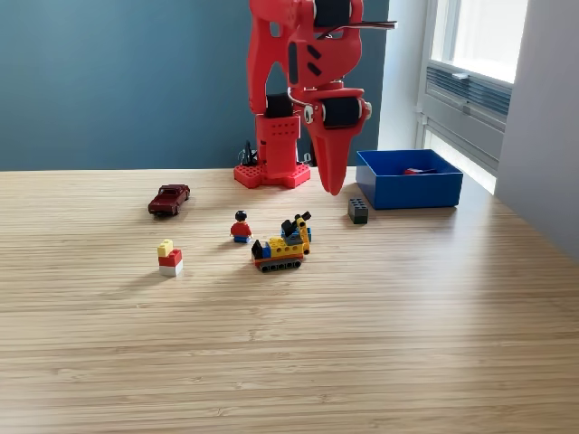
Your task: Grasp a lego block and put it in the bin.
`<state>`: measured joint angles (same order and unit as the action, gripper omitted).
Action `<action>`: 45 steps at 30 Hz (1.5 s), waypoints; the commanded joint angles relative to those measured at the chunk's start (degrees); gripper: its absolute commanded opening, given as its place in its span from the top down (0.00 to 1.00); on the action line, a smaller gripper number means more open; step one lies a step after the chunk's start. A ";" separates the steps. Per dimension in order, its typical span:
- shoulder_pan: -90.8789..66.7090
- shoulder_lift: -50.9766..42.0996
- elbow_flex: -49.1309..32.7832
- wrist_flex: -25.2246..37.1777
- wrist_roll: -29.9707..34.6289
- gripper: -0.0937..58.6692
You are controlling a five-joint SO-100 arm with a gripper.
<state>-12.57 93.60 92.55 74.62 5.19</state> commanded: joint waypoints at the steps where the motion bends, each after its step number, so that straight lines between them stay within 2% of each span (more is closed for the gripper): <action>1: 5.19 4.75 -3.60 -0.44 -1.76 0.89; 8: 15.03 4.75 -4.57 -1.32 -5.98 0.76; 16: 29.62 4.75 -6.42 -4.75 -11.07 0.73; 24: 37.53 4.75 -1.23 -10.90 -14.68 0.70; 31: 38.76 4.48 4.48 -18.19 -16.70 0.63; 45: 38.41 -10.46 -5.45 -14.85 -16.44 0.63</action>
<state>25.84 83.50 92.90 59.41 -11.16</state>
